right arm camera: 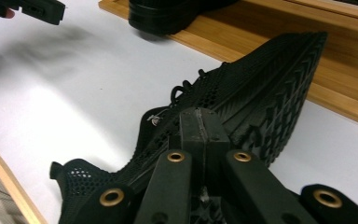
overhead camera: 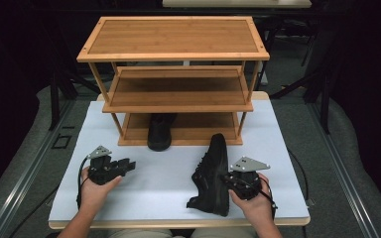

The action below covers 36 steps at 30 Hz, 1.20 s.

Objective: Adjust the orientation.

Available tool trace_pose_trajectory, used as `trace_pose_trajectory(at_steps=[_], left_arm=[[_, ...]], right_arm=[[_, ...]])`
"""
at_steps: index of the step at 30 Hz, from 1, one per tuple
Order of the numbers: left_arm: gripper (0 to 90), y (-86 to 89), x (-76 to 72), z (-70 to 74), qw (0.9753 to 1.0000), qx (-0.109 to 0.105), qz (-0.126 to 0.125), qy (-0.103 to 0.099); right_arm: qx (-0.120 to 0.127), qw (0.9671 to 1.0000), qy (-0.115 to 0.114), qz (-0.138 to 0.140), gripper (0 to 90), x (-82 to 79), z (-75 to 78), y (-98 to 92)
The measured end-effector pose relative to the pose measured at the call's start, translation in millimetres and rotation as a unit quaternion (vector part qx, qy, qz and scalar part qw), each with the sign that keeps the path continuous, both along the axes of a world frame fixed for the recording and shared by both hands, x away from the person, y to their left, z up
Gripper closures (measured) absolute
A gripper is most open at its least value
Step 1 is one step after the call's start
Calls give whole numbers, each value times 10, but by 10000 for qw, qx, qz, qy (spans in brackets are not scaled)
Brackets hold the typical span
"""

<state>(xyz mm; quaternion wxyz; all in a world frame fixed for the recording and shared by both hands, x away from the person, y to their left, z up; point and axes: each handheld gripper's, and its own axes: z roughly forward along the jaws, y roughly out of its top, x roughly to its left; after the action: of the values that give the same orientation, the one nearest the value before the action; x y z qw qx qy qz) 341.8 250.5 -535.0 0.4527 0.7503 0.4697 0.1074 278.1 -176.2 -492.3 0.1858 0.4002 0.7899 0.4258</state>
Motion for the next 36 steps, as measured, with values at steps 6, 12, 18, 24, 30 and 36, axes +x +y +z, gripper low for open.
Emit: trace_pose_trajectory(at_steps=[6, 12, 18, 24, 30, 36], left_arm=[[619, -15, -5, -4, 9999, 99, -15, -9], [618, -14, 5, -22, 9999, 91, 17, 47], [619, -39, 5, -27, 9999, 111, -37, 60], [620, -41, 10, -30, 9999, 103, -35, 81], [620, -42, 9, -33, 9999, 96, -22, 80], [621, -36, 14, -33, 9999, 106, -45, 103]], right_arm=[[-58, 9997, -38, -213, 900, -26, 18, -72], [-293, 9994, 24, -159, 900, 6, 55, 30], [-463, 9986, 237, -102, 900, 81, 116, 72], [-416, 9988, 246, 7, 872, 95, 95, 119], [-510, 9982, 163, 268, 900, 113, 113, 238], [-975, 9940, 299, 389, 900, 172, 85, 386]])
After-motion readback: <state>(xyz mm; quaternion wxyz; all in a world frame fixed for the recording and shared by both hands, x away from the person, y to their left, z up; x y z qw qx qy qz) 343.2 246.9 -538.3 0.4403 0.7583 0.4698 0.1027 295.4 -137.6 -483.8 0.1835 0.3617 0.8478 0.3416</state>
